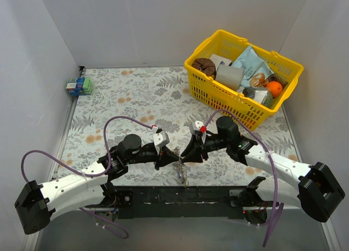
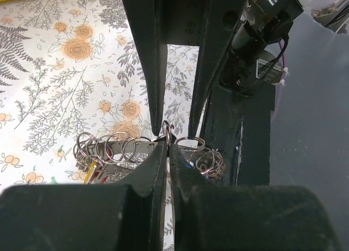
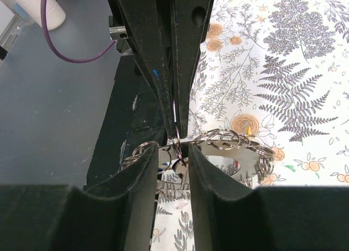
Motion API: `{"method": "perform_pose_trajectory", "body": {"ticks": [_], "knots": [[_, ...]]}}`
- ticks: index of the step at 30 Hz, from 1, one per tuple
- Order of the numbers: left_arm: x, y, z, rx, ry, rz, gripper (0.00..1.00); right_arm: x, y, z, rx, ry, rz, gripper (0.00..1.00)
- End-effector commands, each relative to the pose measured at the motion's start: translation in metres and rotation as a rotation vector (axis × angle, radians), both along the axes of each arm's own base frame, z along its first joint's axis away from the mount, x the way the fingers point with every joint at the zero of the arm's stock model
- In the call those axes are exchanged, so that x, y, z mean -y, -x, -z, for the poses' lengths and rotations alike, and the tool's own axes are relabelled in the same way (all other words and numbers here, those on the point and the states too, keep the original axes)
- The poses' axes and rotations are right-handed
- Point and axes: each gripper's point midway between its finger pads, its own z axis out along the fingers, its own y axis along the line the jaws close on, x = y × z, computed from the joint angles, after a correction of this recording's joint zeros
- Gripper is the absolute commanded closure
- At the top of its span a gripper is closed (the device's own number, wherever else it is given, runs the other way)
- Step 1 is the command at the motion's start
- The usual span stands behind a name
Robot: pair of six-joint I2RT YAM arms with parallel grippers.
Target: Put the keys on the keyring
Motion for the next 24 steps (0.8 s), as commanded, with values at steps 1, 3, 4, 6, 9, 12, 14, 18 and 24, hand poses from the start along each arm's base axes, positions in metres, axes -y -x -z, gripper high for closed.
{"method": "perform_pose_trajectory", "body": {"ticks": [1, 3, 4, 6, 9, 12, 14, 18, 24], "knots": [[0.002, 0.003, -0.02, 0.054, 0.064, 0.025, 1.0, -0.003, 0.001, -0.007, 0.021, -0.031, -0.022, 0.66], [0.002, 0.004, -0.02, 0.052, 0.065, 0.028, 1.0, -0.003, 0.0, -0.007, 0.022, -0.033, -0.019, 0.72], [0.002, 0.004, -0.019, 0.049, 0.063, 0.028, 1.0, -0.003, 0.0, -0.008, 0.016, -0.033, -0.014, 0.74], [0.003, 0.004, -0.018, 0.046, 0.062, 0.029, 1.0, -0.004, -0.002, -0.008, 0.021, -0.037, -0.008, 0.82], [0.003, 0.005, -0.019, 0.047, 0.063, 0.03, 1.0, -0.006, -0.003, -0.006, 0.009, -0.028, -0.014, 0.96], [0.002, 0.004, -0.019, 0.05, 0.064, 0.028, 1.0, -0.007, -0.004, -0.004, -0.005, -0.016, -0.012, 0.99], [0.002, 0.003, -0.019, 0.051, 0.063, 0.022, 1.0, -0.007, -0.005, -0.005, -0.026, -0.007, -0.004, 0.99], [0.001, 0.001, -0.019, 0.034, 0.05, 0.005, 0.91, -0.008, -0.012, -0.009, -0.017, 0.011, 0.038, 0.99], [-0.001, 0.003, -0.014, 0.011, -0.027, 0.019, 0.77, -0.005, -0.02, -0.009, 0.007, 0.062, 0.086, 0.99]]}}
